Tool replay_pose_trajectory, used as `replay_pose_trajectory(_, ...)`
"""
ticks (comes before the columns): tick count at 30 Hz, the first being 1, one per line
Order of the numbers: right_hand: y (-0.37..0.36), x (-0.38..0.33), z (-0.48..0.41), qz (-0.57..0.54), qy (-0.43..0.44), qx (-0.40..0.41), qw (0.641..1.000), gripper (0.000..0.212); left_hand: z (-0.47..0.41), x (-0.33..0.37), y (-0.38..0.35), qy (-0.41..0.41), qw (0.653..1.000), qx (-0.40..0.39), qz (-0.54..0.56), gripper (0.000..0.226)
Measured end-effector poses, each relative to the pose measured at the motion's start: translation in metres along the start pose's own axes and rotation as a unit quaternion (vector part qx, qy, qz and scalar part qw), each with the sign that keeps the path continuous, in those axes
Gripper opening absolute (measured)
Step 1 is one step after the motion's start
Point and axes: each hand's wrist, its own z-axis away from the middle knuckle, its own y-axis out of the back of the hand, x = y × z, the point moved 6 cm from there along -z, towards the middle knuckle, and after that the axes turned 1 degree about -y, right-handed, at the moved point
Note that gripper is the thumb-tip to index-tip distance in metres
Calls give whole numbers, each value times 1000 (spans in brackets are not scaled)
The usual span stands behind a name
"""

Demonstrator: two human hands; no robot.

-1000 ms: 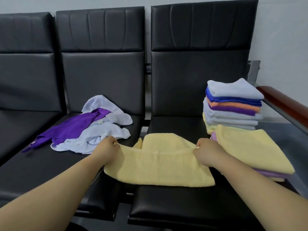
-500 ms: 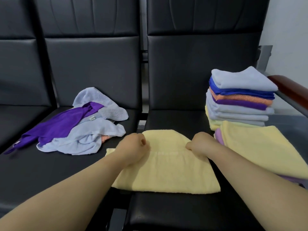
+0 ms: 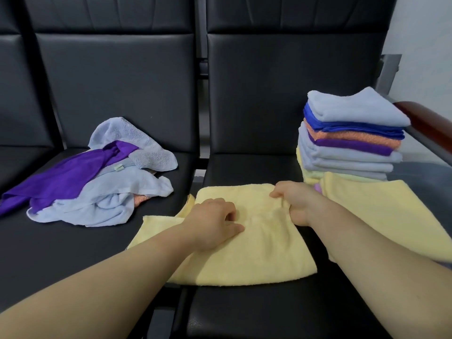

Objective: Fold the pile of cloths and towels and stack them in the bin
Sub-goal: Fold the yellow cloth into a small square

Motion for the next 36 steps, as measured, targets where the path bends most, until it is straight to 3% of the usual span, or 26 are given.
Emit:
replay_pose_trajectory(6,12,-24,7,-7,167,95,981,29,0,-1,-1,2,1000,0,-4,29)
replay_pose_trajectory(9,17,-34,18,176,230,159,944,25,0,0,-2,0,1000,-1,-4,27)
replay_pose_trajectory(12,4,-32,30,448,201,174,854,21,0,0,1,-1,1000,-15,5,22)
replay_pose_trajectory(14,-3,-30,37,519,211,156,813,17,1,0,4,-2,999,-36,15,19)
replay_pose_trajectory(17,-16,-20,49,561,195,33,803,12,3,0,10,6,997,-68,32,22)
replay_pose_trajectory(19,-19,-10,51,612,152,-22,776,17,6,-2,12,32,994,-94,42,22)
replay_pose_trajectory(22,-16,-2,49,665,121,-19,737,27,11,-7,18,61,991,-118,25,23)
replay_pose_trajectory(26,-13,-5,52,659,118,-12,743,21,14,-20,26,82,989,-126,18,24)
replay_pose_trajectory(30,-4,-23,51,576,152,42,802,15,10,-23,33,68,995,-55,46,31)
replay_pose_trajectory(36,12,-31,35,425,180,151,874,13,3,-30,32,84,992,30,90,25)
